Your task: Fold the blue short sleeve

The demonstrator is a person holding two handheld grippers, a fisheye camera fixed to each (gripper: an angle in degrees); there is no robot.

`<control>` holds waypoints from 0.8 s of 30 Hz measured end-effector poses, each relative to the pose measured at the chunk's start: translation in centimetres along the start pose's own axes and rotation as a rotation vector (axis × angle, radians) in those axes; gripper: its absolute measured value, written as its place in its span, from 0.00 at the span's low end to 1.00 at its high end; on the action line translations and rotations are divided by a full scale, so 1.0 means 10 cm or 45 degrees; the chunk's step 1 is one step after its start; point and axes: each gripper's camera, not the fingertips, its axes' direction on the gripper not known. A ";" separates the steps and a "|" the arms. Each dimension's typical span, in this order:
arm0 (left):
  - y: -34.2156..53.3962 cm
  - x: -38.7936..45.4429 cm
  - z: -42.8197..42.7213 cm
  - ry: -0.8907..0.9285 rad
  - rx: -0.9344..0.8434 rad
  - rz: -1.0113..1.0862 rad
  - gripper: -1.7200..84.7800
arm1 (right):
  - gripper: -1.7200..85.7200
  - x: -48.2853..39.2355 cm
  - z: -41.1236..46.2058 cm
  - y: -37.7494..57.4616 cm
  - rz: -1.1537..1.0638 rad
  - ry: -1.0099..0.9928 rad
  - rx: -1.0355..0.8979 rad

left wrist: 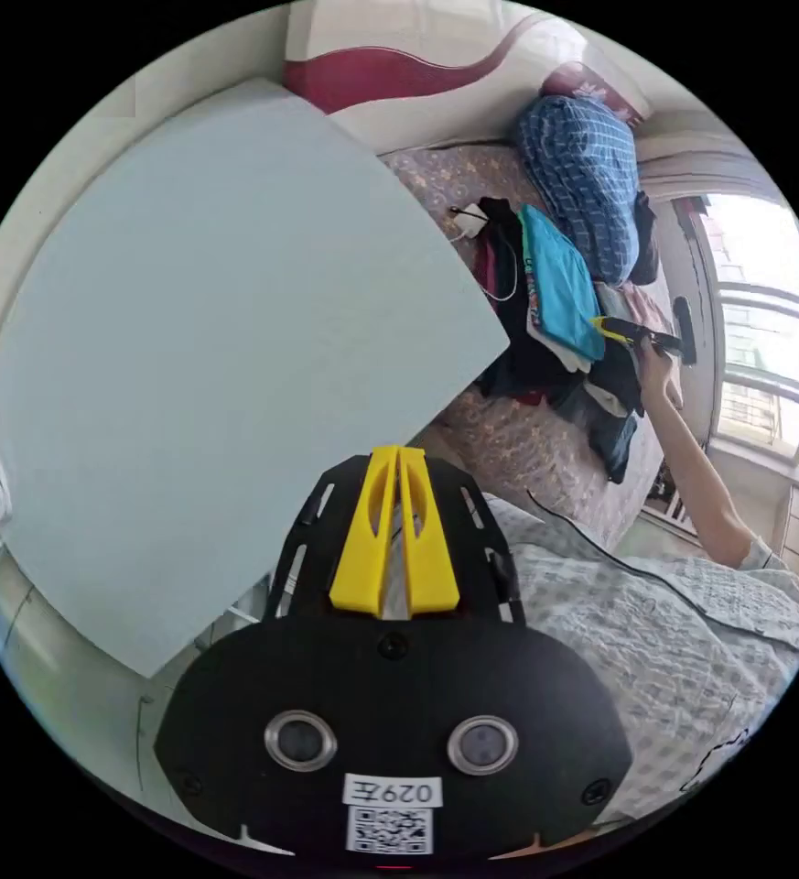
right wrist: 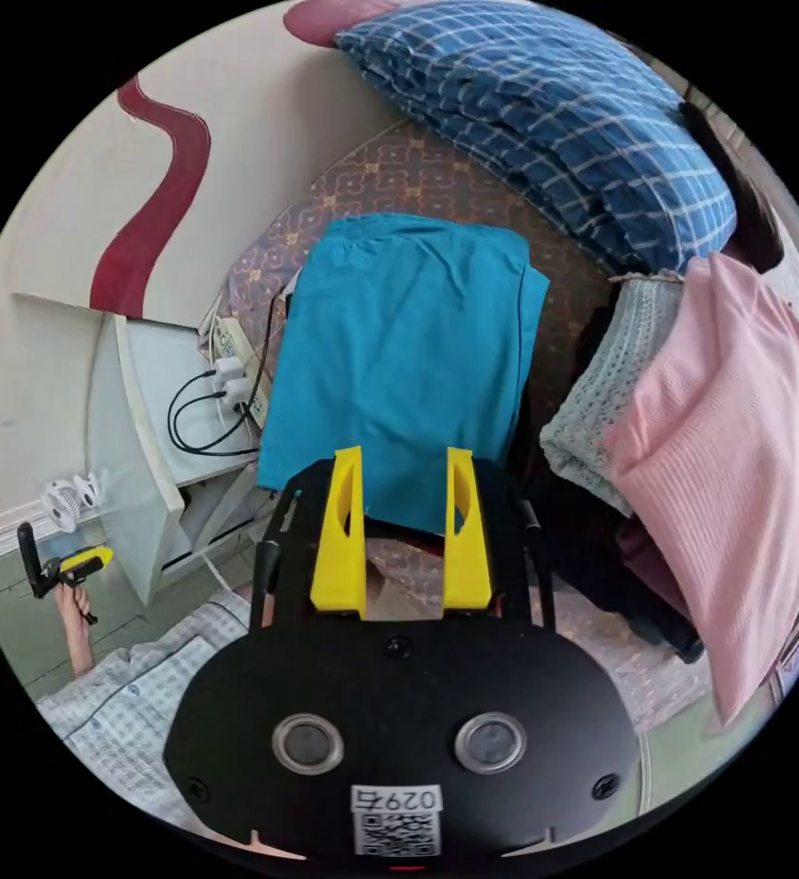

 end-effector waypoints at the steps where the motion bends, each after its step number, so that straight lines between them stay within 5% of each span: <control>1: 0.22 -0.24 0.00 0.045 -0.005 -0.079 0.01 | 0.14 -0.07 0.23 -0.03 0.049 0.020 -0.016; 6: 0.97 -0.96 -0.14 0.194 0.079 -0.303 0.01 | 0.05 -0.34 0.47 0.22 0.206 -0.103 0.211; 13: 1.66 -1.86 -0.44 0.300 0.153 -0.377 0.01 | 0.02 -0.88 0.74 1.16 0.142 -1.054 0.690; 19: 1.95 -2.75 -0.97 0.320 0.160 -0.251 0.01 | 0.02 -2.77 0.47 1.47 -0.413 -1.198 0.945; 24: 2.27 -3.41 -1.60 0.285 0.257 -0.173 0.01 | 0.02 -5.25 0.92 1.33 -1.034 -1.154 0.641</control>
